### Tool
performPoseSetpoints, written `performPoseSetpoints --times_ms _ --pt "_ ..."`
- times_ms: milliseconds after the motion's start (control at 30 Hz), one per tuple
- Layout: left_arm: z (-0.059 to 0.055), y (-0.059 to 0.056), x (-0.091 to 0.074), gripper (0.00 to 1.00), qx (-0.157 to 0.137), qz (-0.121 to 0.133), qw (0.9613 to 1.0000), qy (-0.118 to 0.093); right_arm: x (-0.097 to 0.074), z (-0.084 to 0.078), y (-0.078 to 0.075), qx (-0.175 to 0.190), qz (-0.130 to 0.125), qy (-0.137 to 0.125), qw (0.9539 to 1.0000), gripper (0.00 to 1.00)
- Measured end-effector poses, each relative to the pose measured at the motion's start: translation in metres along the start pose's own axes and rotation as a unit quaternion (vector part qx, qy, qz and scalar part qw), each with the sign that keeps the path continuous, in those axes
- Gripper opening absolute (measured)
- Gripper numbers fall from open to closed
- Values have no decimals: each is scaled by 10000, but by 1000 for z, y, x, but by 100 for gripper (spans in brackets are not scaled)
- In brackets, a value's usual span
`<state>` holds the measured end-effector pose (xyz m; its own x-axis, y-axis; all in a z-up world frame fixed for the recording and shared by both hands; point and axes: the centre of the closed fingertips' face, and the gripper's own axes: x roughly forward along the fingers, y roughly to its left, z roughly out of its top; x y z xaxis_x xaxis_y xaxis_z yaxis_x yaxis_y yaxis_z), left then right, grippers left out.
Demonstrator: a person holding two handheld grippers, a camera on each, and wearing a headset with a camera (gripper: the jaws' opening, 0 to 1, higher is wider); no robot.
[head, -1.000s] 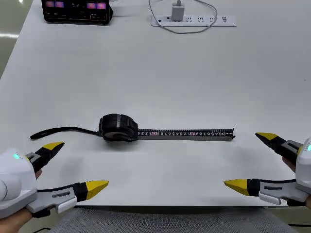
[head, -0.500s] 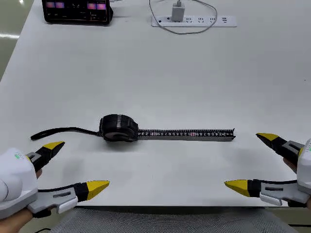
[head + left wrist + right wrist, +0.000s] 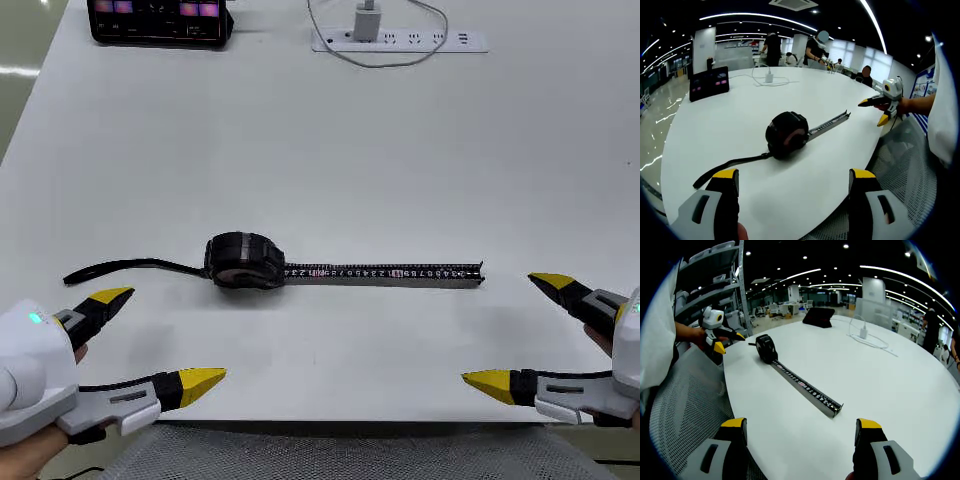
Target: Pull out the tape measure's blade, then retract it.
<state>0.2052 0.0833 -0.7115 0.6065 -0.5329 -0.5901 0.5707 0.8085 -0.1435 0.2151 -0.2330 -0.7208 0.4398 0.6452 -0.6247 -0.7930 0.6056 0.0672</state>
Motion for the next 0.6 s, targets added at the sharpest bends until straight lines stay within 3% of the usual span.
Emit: performPoseSetpoints --times_ms 600 --pt "2 -1 0 88 -23 12 10000 -29 -1 1 1 -12 0 -12 10000 88"
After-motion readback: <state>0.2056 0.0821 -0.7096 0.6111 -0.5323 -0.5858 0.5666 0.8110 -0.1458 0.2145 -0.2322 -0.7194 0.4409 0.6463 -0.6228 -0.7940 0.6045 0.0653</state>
